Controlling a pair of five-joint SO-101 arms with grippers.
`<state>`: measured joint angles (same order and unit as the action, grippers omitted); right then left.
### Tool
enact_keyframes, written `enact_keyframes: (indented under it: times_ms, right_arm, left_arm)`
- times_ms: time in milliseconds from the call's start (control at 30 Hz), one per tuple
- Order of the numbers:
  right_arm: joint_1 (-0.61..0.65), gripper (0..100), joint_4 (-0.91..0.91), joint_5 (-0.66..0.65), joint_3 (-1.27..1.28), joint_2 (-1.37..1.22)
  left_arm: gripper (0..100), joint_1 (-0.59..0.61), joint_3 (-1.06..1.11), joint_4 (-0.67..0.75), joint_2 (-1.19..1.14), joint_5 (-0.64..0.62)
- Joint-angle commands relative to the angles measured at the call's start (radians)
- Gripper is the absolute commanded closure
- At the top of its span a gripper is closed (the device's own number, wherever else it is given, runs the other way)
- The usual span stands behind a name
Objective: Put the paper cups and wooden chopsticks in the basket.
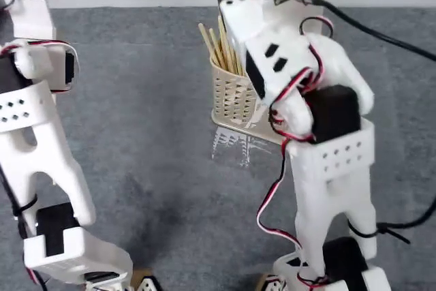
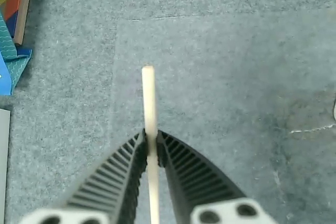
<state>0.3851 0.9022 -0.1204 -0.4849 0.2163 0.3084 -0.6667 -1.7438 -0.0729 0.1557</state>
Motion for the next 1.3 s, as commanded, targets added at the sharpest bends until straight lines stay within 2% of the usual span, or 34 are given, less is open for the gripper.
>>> enact_keyframes:
  times_ms: [0,233,400,500,667,800,900,1033,1133,1267]
  right_arm:
    - [-0.031,99.0,-0.211,0.008,0.14,0.036]
    - [-0.062,99.0,-0.555,0.008,0.508,0.047]
    - [-0.079,99.0,-0.674,0.008,0.663,0.047]
    - [-0.084,97.4,-0.677,0.006,0.718,0.045]
    - [-0.079,80.0,-0.585,0.006,0.718,0.064]
    - [-0.058,78.6,-0.441,0.008,0.706,0.163]
    - [-0.019,82.7,-0.285,0.008,0.712,0.265]
    - [0.028,99.0,-0.018,0.008,0.713,0.384]
    - [0.045,97.1,0.156,0.009,0.761,0.446]
    - [0.053,98.8,0.222,0.009,0.937,0.522]
  left_arm:
    - [99,-0.002,0.004,-0.008,0.058,-0.008]
    - [99,-0.002,0.05,-0.008,0.058,-0.008]
    - [99,-0.002,0.044,-0.008,0.058,-0.025]
    - [99,-0.006,0.044,-0.006,0.058,-0.034]
    - [99,-0.018,0.031,0.014,0.091,-0.063]
    - [99,-0.049,-0.021,0.012,0.181,-0.157]
    - [99,-0.118,-0.061,0.025,0.242,-0.192]
    - [99,-0.239,-0.071,0.104,0.276,-0.252]
    - [99,-0.304,-0.07,0.187,0.275,-0.284]
    - [99,-0.381,-0.07,0.299,0.275,-0.336]
